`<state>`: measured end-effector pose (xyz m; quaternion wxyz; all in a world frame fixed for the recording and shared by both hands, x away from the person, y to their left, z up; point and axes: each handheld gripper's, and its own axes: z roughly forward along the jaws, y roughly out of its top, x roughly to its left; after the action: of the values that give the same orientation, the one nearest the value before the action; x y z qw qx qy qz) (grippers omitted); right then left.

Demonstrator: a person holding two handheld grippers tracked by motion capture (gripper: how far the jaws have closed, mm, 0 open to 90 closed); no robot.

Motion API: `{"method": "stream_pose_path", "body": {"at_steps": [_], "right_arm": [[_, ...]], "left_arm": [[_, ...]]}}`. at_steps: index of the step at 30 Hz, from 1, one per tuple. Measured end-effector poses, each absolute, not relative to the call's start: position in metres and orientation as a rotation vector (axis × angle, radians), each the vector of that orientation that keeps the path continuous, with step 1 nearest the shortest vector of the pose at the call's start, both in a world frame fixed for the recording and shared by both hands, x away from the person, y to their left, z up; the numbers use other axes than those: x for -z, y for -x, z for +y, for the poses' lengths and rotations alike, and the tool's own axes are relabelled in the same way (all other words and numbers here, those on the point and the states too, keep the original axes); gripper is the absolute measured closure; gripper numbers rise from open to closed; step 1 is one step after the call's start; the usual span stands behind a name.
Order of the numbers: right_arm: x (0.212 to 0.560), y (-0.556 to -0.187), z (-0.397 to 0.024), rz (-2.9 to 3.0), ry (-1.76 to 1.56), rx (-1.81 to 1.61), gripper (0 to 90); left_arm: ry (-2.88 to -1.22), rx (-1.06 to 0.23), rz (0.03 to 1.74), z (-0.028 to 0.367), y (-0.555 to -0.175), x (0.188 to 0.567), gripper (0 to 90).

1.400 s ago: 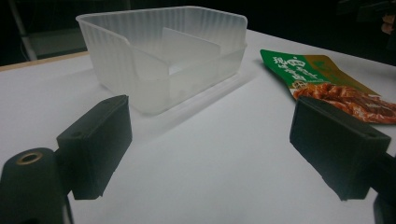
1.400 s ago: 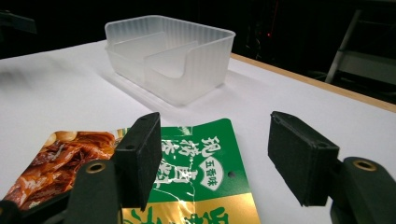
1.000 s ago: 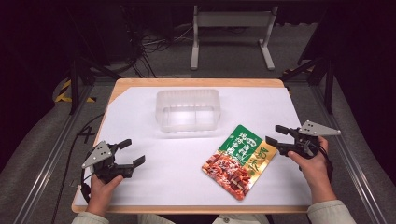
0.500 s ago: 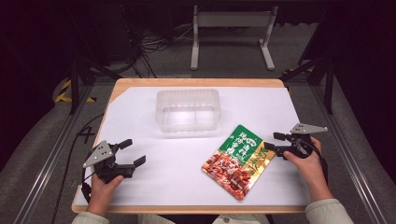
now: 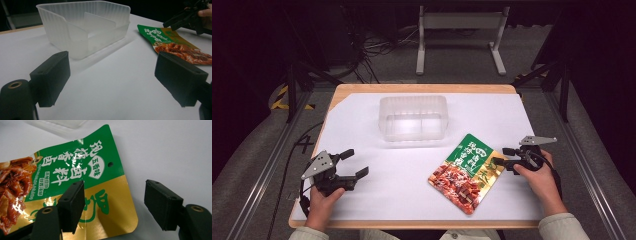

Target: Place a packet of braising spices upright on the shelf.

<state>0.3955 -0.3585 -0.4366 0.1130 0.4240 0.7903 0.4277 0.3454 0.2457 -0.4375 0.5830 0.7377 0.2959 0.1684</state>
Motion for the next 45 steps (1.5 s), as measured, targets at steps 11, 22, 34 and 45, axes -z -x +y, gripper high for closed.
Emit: {"method": "stream_pose_path", "body": {"at_steps": [11,22,34,45], "right_arm": [[0.443,-0.395,-0.36,2.295,-1.34,-1.316,42.6],[0.44,-0.39,-0.362,2.274,-1.377,-1.399,50.3],[0.44,-0.385,-0.349,2.398,-1.246,-1.476,57.3],[0.437,-0.382,-0.34,2.398,-1.151,-1.267,89.5]], "left_arm": [[-1.729,-0.393,0.691,0.246,-0.345,0.437,14.0],[-1.742,-0.391,0.685,0.243,-0.345,0.438,14.1],[-1.749,-0.389,0.686,0.242,-0.345,0.438,14.6],[-1.755,-0.395,0.684,0.243,-0.345,0.437,14.8]]}}
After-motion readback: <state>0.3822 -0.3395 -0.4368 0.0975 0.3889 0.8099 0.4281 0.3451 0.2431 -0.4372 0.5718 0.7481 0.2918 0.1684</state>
